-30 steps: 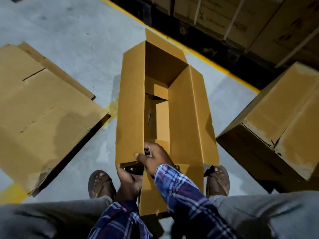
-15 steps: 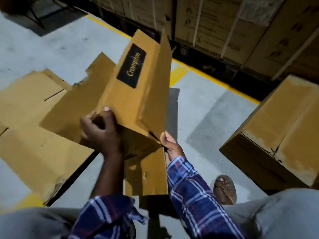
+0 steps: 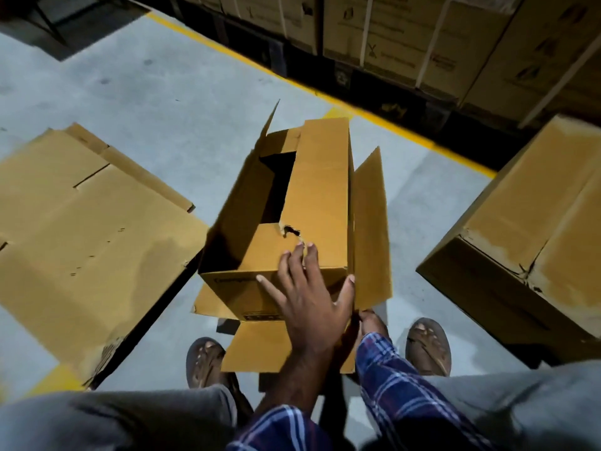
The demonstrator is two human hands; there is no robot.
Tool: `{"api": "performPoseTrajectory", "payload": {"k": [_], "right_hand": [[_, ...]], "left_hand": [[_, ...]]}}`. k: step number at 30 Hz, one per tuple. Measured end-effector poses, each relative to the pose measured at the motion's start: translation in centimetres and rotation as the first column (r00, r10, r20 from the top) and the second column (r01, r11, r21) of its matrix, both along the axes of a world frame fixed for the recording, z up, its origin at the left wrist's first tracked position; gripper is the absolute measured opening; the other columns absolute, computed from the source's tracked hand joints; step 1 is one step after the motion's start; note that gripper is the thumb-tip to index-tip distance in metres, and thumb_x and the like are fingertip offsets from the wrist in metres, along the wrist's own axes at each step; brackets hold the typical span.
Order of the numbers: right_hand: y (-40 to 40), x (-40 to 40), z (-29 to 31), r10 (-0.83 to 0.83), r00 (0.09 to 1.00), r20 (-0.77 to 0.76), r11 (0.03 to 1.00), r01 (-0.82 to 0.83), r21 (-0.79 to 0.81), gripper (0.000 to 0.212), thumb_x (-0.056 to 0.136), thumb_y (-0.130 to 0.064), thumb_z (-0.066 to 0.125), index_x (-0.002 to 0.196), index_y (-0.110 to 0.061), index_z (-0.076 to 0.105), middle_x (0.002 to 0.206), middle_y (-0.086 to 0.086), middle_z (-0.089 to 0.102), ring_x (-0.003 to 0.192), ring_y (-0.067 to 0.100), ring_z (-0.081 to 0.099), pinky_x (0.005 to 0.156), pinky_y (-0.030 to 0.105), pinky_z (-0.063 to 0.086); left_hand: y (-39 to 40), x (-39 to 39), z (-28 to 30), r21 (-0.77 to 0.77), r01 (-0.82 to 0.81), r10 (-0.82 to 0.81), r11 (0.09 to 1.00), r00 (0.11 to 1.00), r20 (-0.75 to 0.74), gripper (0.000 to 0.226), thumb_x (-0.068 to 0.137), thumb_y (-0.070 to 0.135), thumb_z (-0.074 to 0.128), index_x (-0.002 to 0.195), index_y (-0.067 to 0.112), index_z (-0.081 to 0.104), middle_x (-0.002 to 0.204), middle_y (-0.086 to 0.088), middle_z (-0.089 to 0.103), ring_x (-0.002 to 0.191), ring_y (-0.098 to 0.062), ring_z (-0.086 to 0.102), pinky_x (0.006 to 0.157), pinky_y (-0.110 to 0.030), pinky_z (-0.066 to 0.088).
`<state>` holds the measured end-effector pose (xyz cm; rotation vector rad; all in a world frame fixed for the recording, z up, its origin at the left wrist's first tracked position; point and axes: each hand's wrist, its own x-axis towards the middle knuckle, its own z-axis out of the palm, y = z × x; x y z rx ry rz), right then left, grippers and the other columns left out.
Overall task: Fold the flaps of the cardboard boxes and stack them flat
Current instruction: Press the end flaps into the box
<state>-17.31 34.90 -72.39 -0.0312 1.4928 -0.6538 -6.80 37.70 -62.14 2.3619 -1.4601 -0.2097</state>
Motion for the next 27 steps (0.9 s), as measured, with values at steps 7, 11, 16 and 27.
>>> {"api": "performPoseTrajectory", "payload": {"k": [7, 11, 16, 27], "right_hand": [[-1.1, -2.4, -2.7, -0.152, 0.984, 0.098, 0.988, 0.152, 0.004, 0.055, 0.107, -0.052, 0.036, 0.145, -0.014, 0.046, 0.143, 0.007, 0.052, 0.140, 0.031, 0.046, 0.109, 0.041, 0.038], [-3.7, -2.3, -0.7, -0.092, 0.994, 0.052, 0.975, 0.101, -0.199, 0.050, 0.107, -0.039, 0.046, 0.155, -0.027, 0.035, 0.159, 0.010, 0.040, 0.148, 0.034, 0.034, 0.117, 0.051, 0.028], [-5.7, 1.3, 2.9, 0.210, 0.884, -0.418, 0.824, -0.390, -0.411, 0.053, 0.098, -0.031, 0.066, 0.147, -0.017, 0.052, 0.148, 0.004, 0.053, 0.135, 0.024, 0.049, 0.100, 0.029, 0.040], [-3.2, 4.9, 1.1, 0.537, 0.183, -0.824, 0.295, -0.955, -0.020, 0.097, 0.086, -0.034, 0.077, 0.159, -0.041, 0.013, 0.168, -0.012, -0.008, 0.155, 0.030, -0.002, 0.120, 0.057, 0.025]], "left_hand": [[1.3, 0.6, -4.7, 0.176, 0.199, -0.136, 0.964, 0.938, -0.318, 0.092, 0.089, 0.081, -0.011, 0.161, 0.036, 0.023, 0.170, 0.011, 0.017, 0.158, -0.011, 0.004, 0.126, -0.054, -0.007], [2.6, 2.8, -6.9, 0.328, 0.270, -0.086, 0.905, 0.873, -0.480, 0.092, 0.085, 0.086, -0.004, 0.163, 0.039, 0.008, 0.171, 0.013, 0.007, 0.158, -0.009, -0.003, 0.127, -0.053, -0.001], [2.4, 4.1, -6.0, 0.266, 0.169, 0.016, 0.949, 0.818, -0.576, 0.085, 0.092, 0.082, 0.023, 0.162, 0.040, -0.002, 0.165, -0.001, 0.035, 0.150, -0.029, 0.035, 0.119, -0.054, 0.033], [-0.6, 10.8, -2.0, -0.203, -0.325, 0.236, 0.924, 0.900, -0.365, 0.061, 0.098, 0.022, 0.060, 0.153, 0.032, 0.036, 0.145, 0.001, 0.056, 0.133, -0.021, 0.051, 0.101, -0.041, 0.051]]}}
